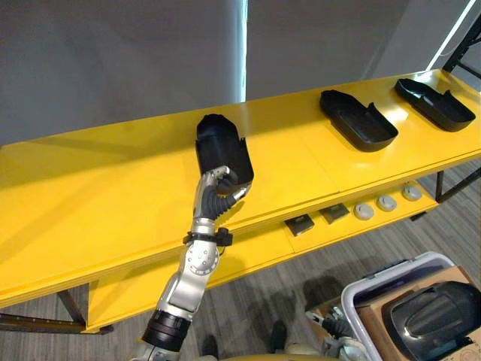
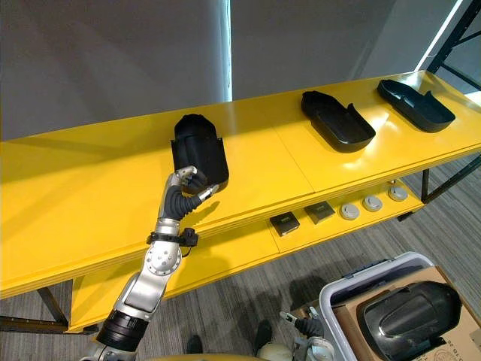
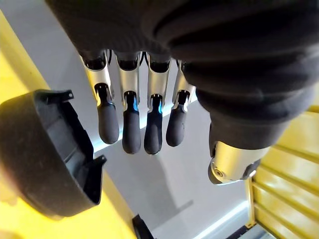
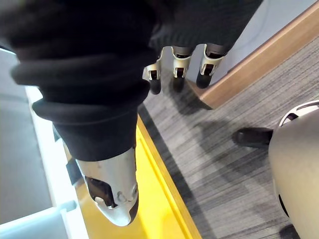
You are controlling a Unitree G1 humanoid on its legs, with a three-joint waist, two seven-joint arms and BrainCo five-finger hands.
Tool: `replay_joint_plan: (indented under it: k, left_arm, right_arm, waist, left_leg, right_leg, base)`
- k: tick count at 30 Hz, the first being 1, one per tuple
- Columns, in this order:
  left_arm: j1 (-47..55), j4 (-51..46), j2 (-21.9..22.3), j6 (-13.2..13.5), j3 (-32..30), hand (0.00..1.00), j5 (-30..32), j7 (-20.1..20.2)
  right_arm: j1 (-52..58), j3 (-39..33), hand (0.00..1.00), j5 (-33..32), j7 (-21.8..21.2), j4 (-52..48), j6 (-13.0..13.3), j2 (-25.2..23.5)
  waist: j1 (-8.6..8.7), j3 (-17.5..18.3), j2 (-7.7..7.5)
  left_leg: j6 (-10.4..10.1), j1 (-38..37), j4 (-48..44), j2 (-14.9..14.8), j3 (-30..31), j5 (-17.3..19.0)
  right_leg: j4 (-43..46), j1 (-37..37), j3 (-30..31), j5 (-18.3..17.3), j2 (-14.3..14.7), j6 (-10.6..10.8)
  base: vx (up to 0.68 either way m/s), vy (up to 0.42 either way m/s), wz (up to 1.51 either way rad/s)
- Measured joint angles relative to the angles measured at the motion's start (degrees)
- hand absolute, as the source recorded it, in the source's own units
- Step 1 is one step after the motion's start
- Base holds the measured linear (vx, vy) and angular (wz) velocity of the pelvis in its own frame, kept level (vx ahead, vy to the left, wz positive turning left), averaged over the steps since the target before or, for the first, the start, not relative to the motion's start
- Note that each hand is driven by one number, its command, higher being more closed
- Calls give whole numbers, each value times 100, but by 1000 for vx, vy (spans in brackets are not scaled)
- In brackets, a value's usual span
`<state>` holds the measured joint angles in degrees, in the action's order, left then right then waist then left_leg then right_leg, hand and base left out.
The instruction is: Walk over and take plastic housings, then place them on the shelf
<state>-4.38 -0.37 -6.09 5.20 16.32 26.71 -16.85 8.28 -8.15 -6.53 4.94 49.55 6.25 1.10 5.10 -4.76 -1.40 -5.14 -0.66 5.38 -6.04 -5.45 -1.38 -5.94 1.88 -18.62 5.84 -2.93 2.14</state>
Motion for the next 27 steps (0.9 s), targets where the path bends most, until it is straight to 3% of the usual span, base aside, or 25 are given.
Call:
replay_joint_plan:
  k: [5,14,27]
  left_arm:
    - [61,369,-27,-1,132,100,71,190]
    - [-298,1083,-108,-100,122,100,127,151]
    - [-1416,2077,-96,-504,-358,100,202,-98]
  right_arm:
    - [-9,-2,0,4,-1,84,-3,-5]
    - [-101,-16,0,32,1,80,-3,-62]
    - [-9,-33,0,51,-8,60,-12,-62]
  waist:
    - [16,3,-2]
    - [27,27,-43]
    - [66,25,-60]
  left_leg:
    - [13,6,-5,-9,-47,-31]
    - [24,-33,-6,1,-185,-17]
    - [3,-13,-3,-7,-337,-1]
  right_leg:
    - [20,27,28,30,11,-51]
    - [-3,42,151,50,3,-61]
    - [-1,160,302,51,19,-38]
  base:
    - [67,4,-5]
    - [9,26,-5]
    - [7,9,-7]
